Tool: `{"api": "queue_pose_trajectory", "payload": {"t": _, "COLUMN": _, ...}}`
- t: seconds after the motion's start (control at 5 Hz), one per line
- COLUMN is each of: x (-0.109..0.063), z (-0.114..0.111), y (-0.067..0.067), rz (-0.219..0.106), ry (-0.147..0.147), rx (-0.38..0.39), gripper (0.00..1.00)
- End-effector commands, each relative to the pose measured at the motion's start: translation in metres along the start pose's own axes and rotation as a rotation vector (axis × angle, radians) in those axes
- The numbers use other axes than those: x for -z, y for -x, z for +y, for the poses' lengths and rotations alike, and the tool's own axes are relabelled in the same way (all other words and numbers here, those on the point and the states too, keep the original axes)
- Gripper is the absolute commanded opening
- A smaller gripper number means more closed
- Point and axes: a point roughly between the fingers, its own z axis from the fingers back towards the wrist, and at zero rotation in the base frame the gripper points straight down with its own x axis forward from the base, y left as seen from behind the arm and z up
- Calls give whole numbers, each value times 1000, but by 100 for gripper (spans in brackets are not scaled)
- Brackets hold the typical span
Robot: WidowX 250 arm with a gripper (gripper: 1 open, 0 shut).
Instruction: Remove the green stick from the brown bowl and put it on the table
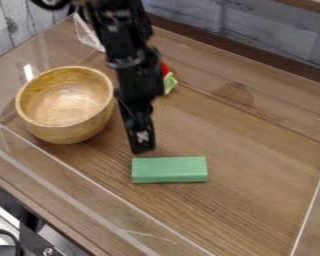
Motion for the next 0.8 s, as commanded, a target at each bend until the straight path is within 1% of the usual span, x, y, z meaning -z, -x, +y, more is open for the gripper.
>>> {"api": "queue_pose_trajectory", "payload": {"t": 0.0, "x": -32, "z": 20, "y": -3, "rz": -46, "ry": -57, "rx": 69, "gripper": 100}}
{"api": "queue_pose_trajectory", "payload": {"t": 0.2, "x": -40, "z": 23, "y": -2, "rz": -42, "ry": -57, "rx": 148, "gripper": 100}}
{"api": "queue_pose_trajectory", "payload": {"t": 0.6, "x": -57, "z": 38, "y": -16, "rz": -35, "ry": -52, "rx": 242, "gripper": 100}}
